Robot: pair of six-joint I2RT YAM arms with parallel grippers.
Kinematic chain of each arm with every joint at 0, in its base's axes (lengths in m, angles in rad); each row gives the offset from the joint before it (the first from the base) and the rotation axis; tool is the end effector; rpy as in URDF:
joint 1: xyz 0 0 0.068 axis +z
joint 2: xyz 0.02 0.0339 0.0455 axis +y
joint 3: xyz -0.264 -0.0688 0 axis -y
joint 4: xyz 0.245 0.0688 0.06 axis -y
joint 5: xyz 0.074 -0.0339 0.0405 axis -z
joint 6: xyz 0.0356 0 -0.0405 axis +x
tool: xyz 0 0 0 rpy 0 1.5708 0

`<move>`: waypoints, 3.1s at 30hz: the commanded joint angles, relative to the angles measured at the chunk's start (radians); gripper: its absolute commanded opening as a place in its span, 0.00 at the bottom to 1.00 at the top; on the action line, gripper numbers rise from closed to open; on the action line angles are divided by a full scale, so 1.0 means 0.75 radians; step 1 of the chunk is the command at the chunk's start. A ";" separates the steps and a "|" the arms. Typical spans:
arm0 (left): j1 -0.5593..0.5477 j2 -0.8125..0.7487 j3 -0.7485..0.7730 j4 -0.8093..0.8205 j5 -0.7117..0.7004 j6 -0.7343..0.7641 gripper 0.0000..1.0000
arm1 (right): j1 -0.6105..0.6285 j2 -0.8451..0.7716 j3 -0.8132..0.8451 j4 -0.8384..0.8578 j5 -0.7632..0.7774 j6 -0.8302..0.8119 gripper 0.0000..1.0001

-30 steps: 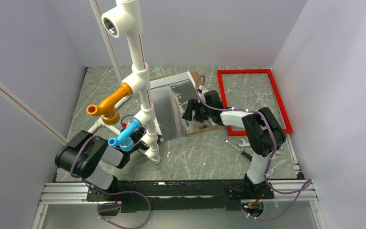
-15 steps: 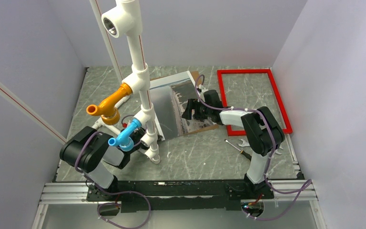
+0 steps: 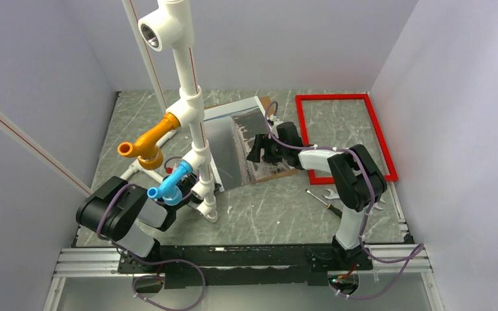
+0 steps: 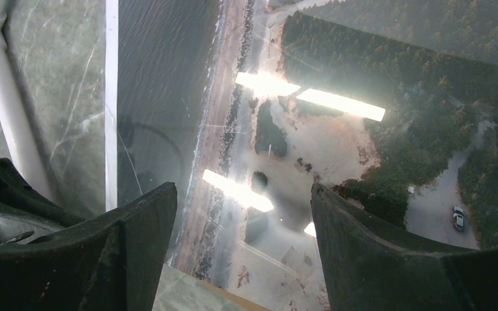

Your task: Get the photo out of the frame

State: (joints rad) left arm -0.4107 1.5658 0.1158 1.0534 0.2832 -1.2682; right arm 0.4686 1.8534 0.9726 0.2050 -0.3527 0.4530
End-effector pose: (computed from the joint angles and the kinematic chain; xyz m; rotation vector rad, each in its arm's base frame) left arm 0.1863 -0.0920 0.0997 -0.7285 2.0983 -1.3056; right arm 0.3332 0.1824 0.1491 -0.2187 2.3412 0.8740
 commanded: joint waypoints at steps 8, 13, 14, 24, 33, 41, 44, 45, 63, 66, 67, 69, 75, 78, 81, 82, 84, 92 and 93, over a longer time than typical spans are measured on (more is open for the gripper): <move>-0.013 -0.066 0.003 -0.052 -0.003 0.007 0.35 | 0.019 0.055 0.000 -0.093 -0.009 -0.004 0.78; -0.026 -0.057 0.061 -0.198 0.030 0.031 0.48 | 0.021 0.057 0.002 -0.093 -0.013 -0.003 0.78; -0.028 -0.046 0.078 -0.223 0.052 0.032 0.49 | 0.021 0.055 0.002 -0.092 -0.014 -0.004 0.78; -0.039 0.015 0.098 -0.175 0.092 0.007 0.49 | 0.021 0.053 0.002 -0.093 -0.010 -0.005 0.78; -0.038 -0.016 0.046 -0.048 0.090 -0.031 0.38 | 0.021 0.053 0.000 -0.092 -0.012 -0.004 0.78; -0.039 -0.033 0.065 -0.071 0.071 -0.007 0.37 | 0.021 0.051 -0.003 -0.093 -0.010 -0.005 0.78; -0.040 -0.023 0.063 -0.041 0.047 -0.005 0.37 | 0.021 0.051 -0.002 -0.092 -0.012 -0.003 0.78; -0.038 -0.019 0.061 -0.020 0.040 -0.003 0.36 | 0.021 0.052 -0.001 -0.093 -0.013 -0.003 0.78; -0.041 0.008 0.086 -0.008 -0.041 0.002 0.24 | 0.023 0.051 0.000 -0.093 -0.017 -0.005 0.79; -0.041 0.005 0.084 -0.017 -0.043 0.004 0.22 | 0.023 0.048 0.000 -0.092 -0.015 -0.007 0.79; -0.041 0.005 0.085 -0.018 -0.041 0.005 0.20 | 0.024 0.048 0.000 -0.093 -0.015 -0.007 0.79; -0.041 0.005 0.080 -0.011 -0.039 0.003 0.16 | 0.027 0.048 0.002 -0.095 -0.011 -0.011 0.79; -0.040 -0.051 0.076 -0.053 -0.043 0.027 0.08 | 0.030 0.040 0.002 -0.102 0.004 -0.020 0.80; -0.039 -0.117 0.094 -0.145 -0.044 0.076 0.00 | 0.033 0.012 -0.013 -0.090 0.008 -0.037 0.83; -0.039 -0.207 0.139 -0.319 -0.050 0.144 0.00 | 0.043 -0.044 -0.049 -0.060 0.023 -0.061 0.90; -0.041 -0.248 0.162 -0.401 -0.055 0.171 0.00 | 0.044 -0.069 -0.065 -0.044 0.029 -0.073 0.92; -0.041 -0.317 0.214 -0.563 -0.064 0.211 0.00 | 0.045 -0.101 -0.079 -0.029 0.039 -0.090 0.94; -0.041 -0.547 0.377 -1.015 -0.119 0.347 0.00 | 0.077 -0.229 -0.095 -0.048 0.075 -0.156 0.96; -0.040 -0.559 0.395 -1.042 -0.114 0.355 0.00 | 0.081 -0.257 -0.090 -0.068 0.089 -0.166 0.96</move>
State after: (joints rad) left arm -0.4400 1.1973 0.3378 0.4423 0.2264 -1.0824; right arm 0.5125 1.7550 0.9073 0.1867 -0.3290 0.3805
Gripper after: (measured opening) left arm 0.010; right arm 0.954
